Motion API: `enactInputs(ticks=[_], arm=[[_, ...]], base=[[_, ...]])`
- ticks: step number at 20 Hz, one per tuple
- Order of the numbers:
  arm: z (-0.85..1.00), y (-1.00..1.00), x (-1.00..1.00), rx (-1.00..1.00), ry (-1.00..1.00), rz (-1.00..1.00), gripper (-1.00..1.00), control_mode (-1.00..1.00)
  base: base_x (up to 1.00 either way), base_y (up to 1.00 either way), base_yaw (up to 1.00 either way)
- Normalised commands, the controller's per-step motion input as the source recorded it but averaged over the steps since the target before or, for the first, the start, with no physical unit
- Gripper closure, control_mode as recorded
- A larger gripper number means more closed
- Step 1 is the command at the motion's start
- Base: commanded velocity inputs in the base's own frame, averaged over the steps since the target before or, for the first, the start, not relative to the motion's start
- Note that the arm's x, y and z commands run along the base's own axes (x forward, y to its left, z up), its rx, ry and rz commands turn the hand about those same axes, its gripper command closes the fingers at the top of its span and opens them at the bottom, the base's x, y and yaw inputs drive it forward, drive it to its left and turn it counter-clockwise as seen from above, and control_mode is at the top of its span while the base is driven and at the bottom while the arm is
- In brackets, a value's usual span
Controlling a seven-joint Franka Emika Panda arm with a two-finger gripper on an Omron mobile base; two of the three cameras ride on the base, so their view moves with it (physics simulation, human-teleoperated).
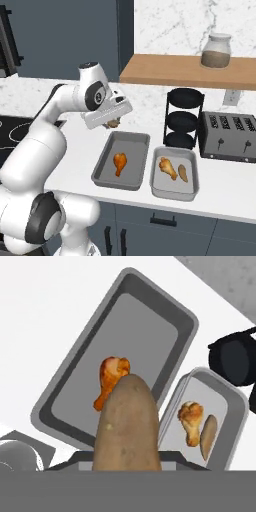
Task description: Place one sweet potato and one chicken drumstick in each tupperware on the nearby counter, to pack two identical lunches.
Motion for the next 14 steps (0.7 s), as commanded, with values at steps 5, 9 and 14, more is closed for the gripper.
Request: enactInputs(ticks=[5,9,14], arm=[[-0.84,-0.77,-0.03,0.23,0.24,-0.37,1.0,-1.0],[-1.0,-0.16,0.06,0.27,0.17,-0.35,1.0,-1.0],[-0.94,0.06,0.3,0.16,0.03,-0.21,1.0,-1.0]], base=[[0.0,0.0,0.0],[0.0,0.0,0.0],[0.0,0.0,0.0]])
